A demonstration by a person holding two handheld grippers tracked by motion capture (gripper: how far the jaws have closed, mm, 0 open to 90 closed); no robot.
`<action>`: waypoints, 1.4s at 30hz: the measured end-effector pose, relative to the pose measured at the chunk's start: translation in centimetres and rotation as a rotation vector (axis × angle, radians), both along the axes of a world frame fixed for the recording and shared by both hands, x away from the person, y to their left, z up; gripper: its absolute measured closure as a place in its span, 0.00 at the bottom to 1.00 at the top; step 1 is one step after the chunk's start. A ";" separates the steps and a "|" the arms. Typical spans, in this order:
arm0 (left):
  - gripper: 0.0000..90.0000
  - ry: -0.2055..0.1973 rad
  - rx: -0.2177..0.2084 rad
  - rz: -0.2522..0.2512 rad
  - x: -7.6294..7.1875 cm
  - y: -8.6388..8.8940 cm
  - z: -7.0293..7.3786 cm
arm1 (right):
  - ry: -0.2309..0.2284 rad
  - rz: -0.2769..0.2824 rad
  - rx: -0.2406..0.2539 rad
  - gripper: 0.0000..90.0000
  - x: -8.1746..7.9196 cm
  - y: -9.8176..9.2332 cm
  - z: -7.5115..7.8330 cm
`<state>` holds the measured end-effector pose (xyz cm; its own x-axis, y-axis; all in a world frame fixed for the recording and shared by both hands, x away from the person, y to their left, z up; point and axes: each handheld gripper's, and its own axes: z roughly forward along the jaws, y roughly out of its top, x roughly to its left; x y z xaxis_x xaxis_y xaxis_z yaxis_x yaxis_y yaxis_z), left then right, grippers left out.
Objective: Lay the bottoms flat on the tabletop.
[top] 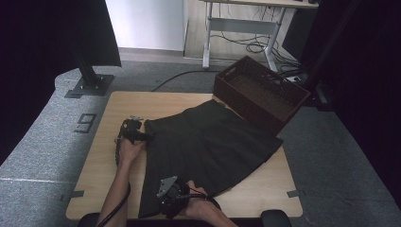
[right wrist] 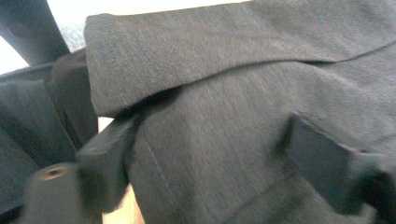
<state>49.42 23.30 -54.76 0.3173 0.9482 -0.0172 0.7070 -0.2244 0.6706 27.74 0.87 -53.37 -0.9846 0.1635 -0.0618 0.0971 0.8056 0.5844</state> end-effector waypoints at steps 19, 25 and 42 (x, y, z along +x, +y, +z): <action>0.88 0.060 -0.067 -0.011 0.2 -2.4 1.4 | 0.059 0.002 -0.001 0.82 1.9 -0.9 0.8; 0.92 0.057 -0.066 -0.027 0.1 -2.2 1.4 | 0.112 -0.008 0.029 0.86 2.6 -1.6 0.7; 0.91 0.049 -0.039 -0.014 -4.6 2.4 1.5 | 0.153 0.117 0.041 0.87 0.2 1.9 0.6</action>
